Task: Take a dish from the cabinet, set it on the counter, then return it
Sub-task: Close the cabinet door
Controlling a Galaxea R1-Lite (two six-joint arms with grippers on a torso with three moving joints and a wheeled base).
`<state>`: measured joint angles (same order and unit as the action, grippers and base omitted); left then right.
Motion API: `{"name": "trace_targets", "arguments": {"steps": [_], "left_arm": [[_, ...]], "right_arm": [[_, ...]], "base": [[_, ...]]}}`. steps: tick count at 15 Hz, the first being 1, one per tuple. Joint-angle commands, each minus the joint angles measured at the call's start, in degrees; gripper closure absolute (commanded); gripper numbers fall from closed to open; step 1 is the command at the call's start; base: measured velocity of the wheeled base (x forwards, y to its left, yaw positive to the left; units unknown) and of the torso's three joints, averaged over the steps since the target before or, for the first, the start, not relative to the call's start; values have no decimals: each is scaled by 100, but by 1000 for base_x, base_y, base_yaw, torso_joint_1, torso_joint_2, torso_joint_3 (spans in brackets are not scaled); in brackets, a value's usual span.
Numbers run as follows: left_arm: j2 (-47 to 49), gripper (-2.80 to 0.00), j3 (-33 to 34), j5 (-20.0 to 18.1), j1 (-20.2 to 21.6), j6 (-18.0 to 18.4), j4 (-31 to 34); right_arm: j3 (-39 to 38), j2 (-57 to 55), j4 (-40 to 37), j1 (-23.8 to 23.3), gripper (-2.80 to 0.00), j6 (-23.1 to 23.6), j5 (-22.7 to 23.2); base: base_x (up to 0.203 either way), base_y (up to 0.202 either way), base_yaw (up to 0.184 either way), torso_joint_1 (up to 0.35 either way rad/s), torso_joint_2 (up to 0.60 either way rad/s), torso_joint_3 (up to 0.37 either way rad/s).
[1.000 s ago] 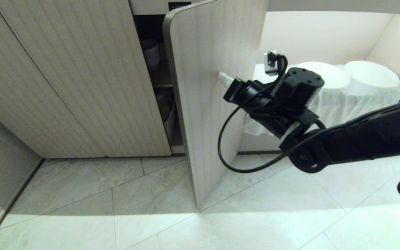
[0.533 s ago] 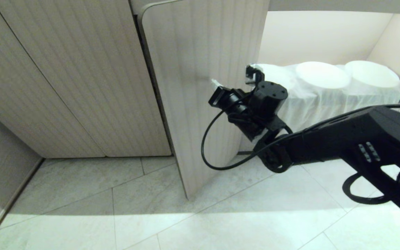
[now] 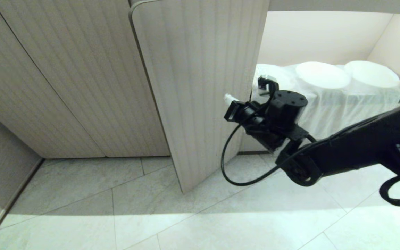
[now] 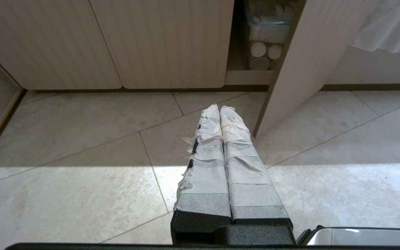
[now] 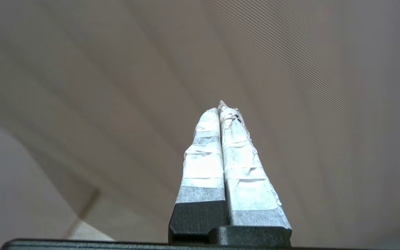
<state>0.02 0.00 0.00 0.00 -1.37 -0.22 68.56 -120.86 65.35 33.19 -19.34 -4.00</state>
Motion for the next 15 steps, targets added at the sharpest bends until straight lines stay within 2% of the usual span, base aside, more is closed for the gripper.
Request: {"name": "trace_targets", "arguments": {"steps": [1, 8, 15], "left_arm": [[-2, 0, 0, 0, 0, -4, -4], [-2, 0, 0, 0, 0, -4, -4], [-2, 0, 0, 0, 0, -4, -4]], "right_arm": [[-693, 453, 46, -65, 0, 133, -29], [-2279, 1928, -251, -258, 0, 639, -39], [-4052, 3850, -631, -665, 0, 1020, -41]], "base": [[0, 0, 0, 0, 0, 0], [0, 0, 0, 0, 0, 0], [0, 0, 0, 0, 0, 0]]}}
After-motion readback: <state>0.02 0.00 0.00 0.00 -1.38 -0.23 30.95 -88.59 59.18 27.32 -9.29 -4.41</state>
